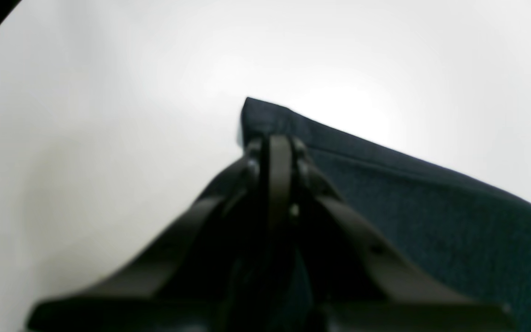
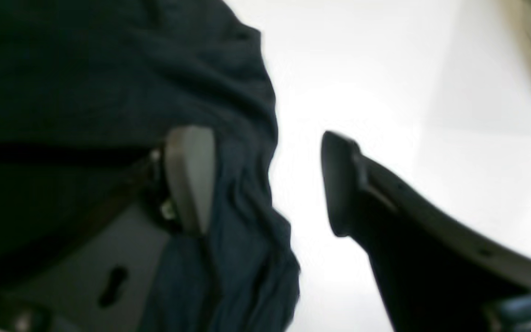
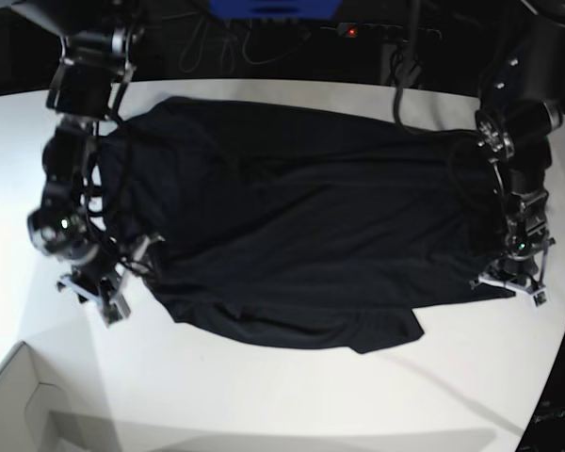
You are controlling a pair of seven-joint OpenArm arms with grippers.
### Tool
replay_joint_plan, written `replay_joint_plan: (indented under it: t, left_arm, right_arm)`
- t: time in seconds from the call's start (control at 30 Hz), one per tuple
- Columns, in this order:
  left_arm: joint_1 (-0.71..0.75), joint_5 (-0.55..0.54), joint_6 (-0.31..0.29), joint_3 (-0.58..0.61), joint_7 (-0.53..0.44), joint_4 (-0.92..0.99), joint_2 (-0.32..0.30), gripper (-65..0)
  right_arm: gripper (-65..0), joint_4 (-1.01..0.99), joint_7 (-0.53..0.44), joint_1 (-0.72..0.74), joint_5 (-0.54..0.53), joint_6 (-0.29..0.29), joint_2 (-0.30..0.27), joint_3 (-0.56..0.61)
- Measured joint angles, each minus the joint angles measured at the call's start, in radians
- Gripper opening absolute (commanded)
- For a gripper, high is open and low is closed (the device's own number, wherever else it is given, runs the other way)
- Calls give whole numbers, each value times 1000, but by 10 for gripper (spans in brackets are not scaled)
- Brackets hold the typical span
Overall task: Layout the t-shirt on the table in an organized manner, then fold the t-shirt properly
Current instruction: 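Reach both grippers down the shirt sides and pinch the hem corners, then lift the hem with both grippers and fold it over toward the collar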
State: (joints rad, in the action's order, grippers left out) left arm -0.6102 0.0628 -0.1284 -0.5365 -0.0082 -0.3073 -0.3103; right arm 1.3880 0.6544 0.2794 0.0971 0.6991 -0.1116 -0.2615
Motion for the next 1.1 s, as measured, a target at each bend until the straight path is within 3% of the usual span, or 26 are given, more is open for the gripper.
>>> replay_joint_plan:
  t: [0.27,0.67,0.93,1.0,1.1]
  left_arm:
    - [0,1,2,0,-8,2,9,-649]
    - [3,0,4,0,-19,1,20,-649]
    - [5,0,4,0,-19,1,22,-649]
    - [5,0,3,0,-20,1,22,-649]
    - [5,0,4,0,-20,1,22,-649]
  right_arm:
    - [-263,-346,-11,183,1,-1,-2,-3]
    - [-259,-568,-299,208,-1,-1,-21,-4]
    - [-266,-682,-386,227,-15,-2,-21,-5]
    - [-303,-683,-386,227,-15,-2,-21,-5]
    - [-455,-683,-381,227,-15,-2,-21,-5]
